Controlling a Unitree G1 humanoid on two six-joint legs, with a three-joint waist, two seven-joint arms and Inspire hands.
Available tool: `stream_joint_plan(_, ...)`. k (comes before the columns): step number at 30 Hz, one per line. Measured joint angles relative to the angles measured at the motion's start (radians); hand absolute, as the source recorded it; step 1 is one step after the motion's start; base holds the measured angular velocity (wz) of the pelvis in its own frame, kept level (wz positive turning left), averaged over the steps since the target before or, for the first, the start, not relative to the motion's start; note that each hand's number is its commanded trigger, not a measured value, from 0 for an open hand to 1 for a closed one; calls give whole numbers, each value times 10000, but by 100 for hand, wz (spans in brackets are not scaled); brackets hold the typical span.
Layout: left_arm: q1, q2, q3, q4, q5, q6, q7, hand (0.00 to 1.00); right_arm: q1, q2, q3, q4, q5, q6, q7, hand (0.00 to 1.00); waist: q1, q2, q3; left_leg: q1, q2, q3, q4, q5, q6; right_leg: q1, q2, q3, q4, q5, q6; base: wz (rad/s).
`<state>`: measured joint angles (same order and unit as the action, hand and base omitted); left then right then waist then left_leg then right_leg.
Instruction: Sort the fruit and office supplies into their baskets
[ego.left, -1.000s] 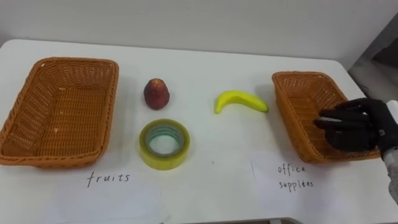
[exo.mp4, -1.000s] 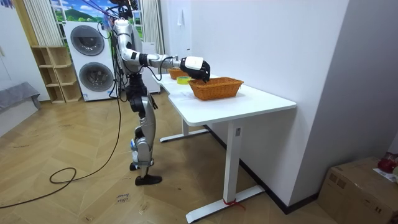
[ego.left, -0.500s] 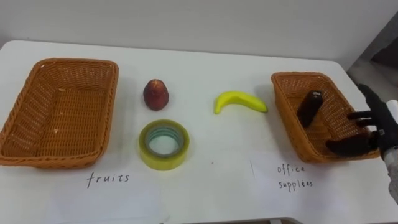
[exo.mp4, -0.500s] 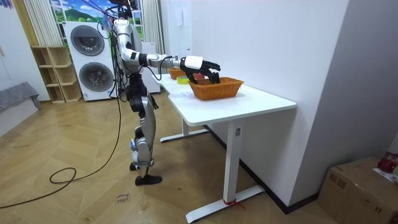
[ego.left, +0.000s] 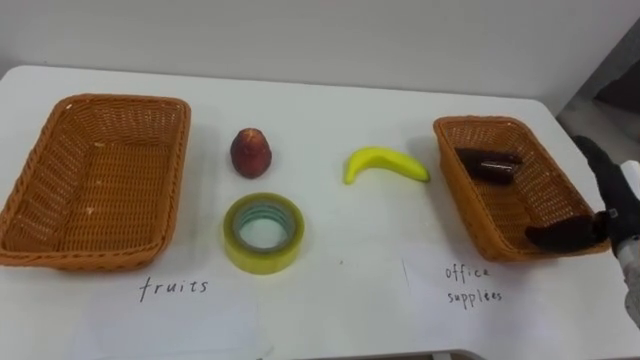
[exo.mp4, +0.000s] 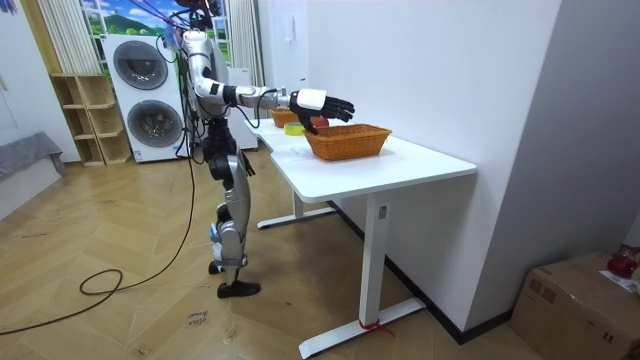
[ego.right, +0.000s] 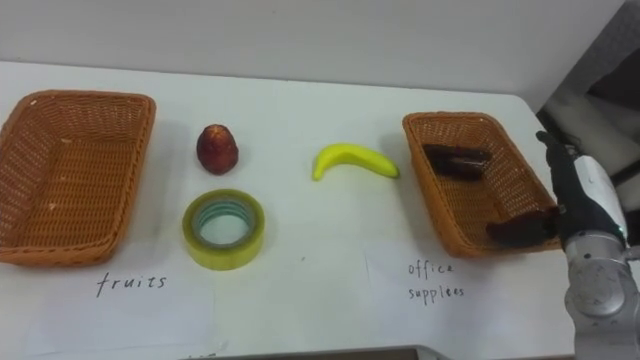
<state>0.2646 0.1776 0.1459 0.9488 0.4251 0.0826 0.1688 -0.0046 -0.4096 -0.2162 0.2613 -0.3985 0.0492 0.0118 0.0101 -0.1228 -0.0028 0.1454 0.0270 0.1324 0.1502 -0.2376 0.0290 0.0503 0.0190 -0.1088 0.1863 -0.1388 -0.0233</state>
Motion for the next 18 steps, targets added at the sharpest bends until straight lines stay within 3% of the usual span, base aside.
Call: stream_joint_plan(18, 57, -11, 3, -82, -12, -85, 262, 0, -42, -1, -12, -902, 957, -75, -344, 0, 37, 101, 70, 5, -4, -8, -3, 0, 0, 9, 1, 9, 0, 0, 0, 0)
